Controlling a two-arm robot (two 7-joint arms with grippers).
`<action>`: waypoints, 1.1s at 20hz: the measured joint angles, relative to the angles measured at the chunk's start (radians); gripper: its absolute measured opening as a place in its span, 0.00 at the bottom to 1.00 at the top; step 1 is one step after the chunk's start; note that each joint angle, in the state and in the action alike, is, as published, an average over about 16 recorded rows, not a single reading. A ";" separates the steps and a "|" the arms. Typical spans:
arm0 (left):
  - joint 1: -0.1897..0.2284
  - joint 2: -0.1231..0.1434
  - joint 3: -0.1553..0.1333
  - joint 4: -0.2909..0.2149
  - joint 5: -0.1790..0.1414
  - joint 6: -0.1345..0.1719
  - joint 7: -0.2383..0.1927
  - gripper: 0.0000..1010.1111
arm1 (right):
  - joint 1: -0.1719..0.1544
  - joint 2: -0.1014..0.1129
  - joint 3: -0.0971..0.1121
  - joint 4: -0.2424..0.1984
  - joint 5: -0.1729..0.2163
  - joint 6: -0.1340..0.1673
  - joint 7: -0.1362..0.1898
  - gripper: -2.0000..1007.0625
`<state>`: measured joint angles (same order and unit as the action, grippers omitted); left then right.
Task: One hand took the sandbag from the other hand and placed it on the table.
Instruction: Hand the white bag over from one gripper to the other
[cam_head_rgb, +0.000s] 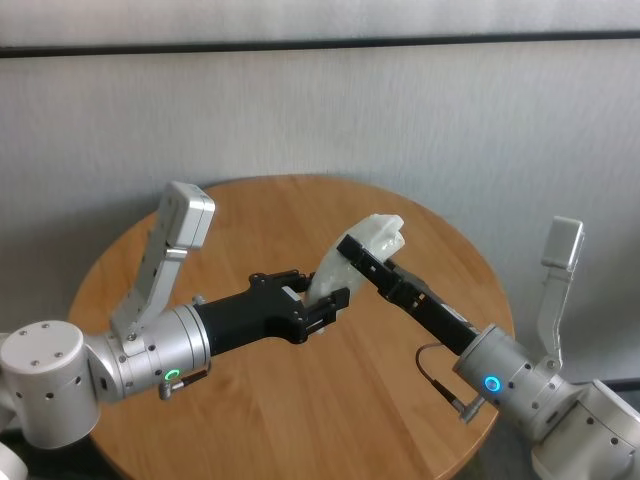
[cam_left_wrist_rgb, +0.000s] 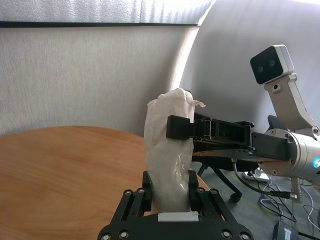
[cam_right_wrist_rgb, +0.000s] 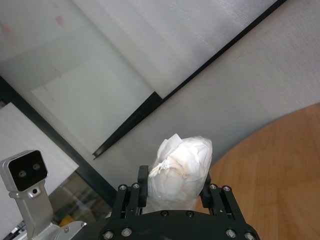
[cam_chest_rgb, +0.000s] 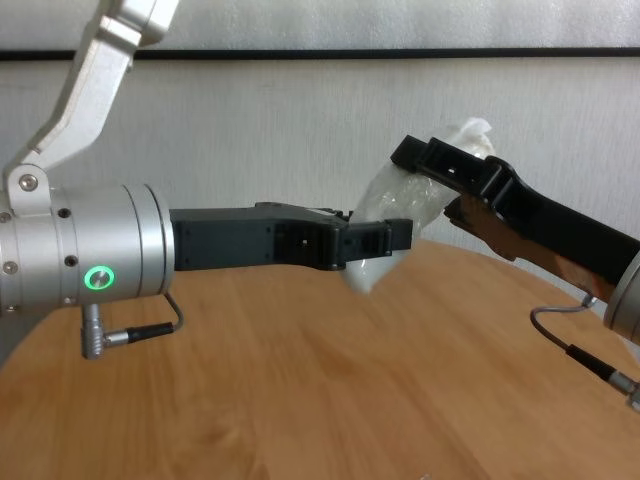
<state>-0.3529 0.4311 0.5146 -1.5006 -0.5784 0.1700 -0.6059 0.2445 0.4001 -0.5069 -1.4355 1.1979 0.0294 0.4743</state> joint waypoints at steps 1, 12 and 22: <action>0.000 0.000 0.000 0.000 0.000 0.000 0.000 0.44 | 0.000 0.000 -0.001 -0.002 -0.003 0.001 -0.003 0.57; 0.000 0.000 0.000 0.000 0.000 0.000 0.000 0.67 | -0.002 -0.001 -0.007 -0.015 -0.040 0.009 -0.043 0.57; -0.006 0.009 0.011 0.002 -0.005 -0.010 -0.001 0.93 | -0.009 -0.013 0.007 -0.023 -0.081 -0.001 -0.099 0.57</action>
<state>-0.3593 0.4405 0.5258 -1.4988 -0.5832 0.1599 -0.6071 0.2356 0.3871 -0.4995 -1.4587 1.1169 0.0288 0.3756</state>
